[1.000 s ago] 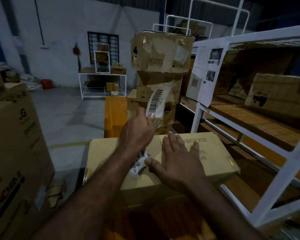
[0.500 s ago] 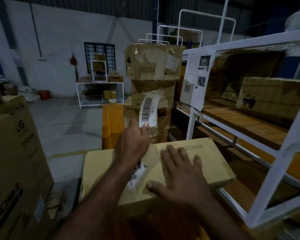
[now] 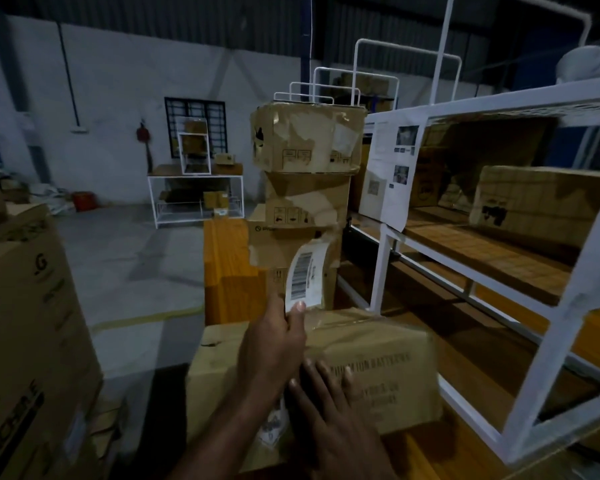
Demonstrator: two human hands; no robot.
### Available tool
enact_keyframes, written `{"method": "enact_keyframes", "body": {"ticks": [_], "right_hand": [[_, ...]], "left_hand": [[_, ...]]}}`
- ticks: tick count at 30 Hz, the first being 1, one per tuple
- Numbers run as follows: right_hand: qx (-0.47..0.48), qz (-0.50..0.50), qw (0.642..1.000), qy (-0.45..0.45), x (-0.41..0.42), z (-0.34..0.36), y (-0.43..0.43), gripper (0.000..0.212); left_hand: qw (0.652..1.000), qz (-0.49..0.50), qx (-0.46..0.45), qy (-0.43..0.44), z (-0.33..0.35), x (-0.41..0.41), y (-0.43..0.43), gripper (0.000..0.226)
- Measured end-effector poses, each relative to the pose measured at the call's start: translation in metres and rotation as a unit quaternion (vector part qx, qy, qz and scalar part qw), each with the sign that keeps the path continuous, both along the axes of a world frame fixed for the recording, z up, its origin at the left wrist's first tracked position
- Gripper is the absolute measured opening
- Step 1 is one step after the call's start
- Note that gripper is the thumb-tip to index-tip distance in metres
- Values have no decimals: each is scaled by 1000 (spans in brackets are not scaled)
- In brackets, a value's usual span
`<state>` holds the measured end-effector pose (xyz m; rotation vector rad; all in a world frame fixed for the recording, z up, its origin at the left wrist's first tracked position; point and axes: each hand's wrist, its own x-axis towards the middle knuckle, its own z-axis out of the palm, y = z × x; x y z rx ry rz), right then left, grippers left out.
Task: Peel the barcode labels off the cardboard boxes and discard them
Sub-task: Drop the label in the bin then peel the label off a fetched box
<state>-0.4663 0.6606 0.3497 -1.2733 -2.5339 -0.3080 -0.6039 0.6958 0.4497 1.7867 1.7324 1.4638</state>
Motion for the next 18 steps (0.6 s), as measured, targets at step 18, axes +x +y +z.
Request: {"method": "enact_keyframes", "body": {"ticks": [18], "right_hand": [[-330, -129, 925, 140, -64, -28, 153, 52]], "left_hand": [[956, -69, -238, -155, -46, -68, 66, 14]]}}
